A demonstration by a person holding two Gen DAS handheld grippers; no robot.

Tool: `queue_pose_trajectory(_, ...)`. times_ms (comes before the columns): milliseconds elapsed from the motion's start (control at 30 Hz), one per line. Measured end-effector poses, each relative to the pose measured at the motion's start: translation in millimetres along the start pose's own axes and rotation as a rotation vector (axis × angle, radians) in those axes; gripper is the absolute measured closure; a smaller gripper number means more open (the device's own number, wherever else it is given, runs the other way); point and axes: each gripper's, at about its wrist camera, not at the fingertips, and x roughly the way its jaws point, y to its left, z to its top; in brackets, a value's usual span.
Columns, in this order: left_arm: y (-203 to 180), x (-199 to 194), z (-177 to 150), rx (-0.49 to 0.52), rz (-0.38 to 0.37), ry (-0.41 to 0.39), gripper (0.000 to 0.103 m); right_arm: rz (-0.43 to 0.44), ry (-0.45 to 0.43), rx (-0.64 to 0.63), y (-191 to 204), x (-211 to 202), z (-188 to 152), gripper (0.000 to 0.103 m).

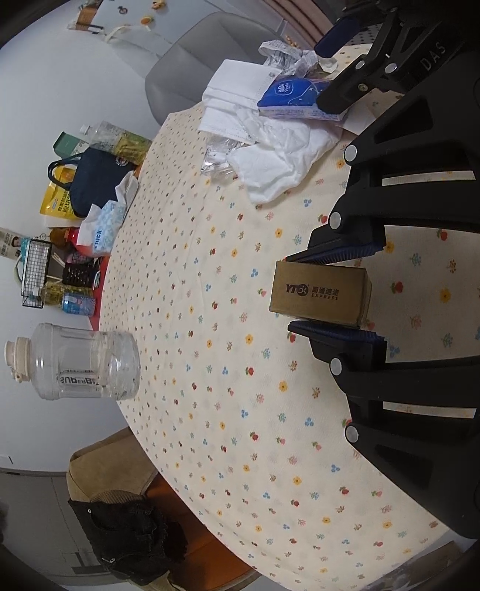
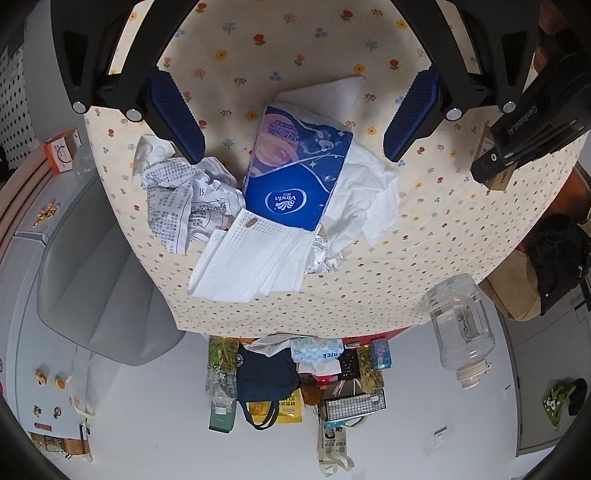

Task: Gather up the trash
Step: 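Grasp the blue Virda tissue pack with the right tool while the left tool holds the box, then carry both items to the white bin while the right tool drops the tissue pack in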

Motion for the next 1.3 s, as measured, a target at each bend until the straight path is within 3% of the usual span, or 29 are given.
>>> queue_pose_trajectory(133,-4,9,-6,0.015,0.007,0.014,0.073,0.0,0.028,0.015,-4,11,-3,0.016)
queue_pose_trajectory(267,-3,9,-6,0.007,0.014,0.013,0.073,0.051,0.074,0.044,-10,18,-8,0.046)
queue_pose_trajectory(300,-4,9,-5,0.008,0.012,0.014,0.073,0.057,0.076,0.05,-11,18,-9,0.049)
queue_pose_trajectory(1000,-56,-42,-11,0.098,-0.034,-0.072,0.073,0.152,-0.02,0.108,-45,-52,-23,0.053)
queue_pose_trajectory(1300,-76,-65,-12,0.133,-0.05,-0.115,0.073,0.136,-0.076,0.15,-68,-76,-21,0.053)
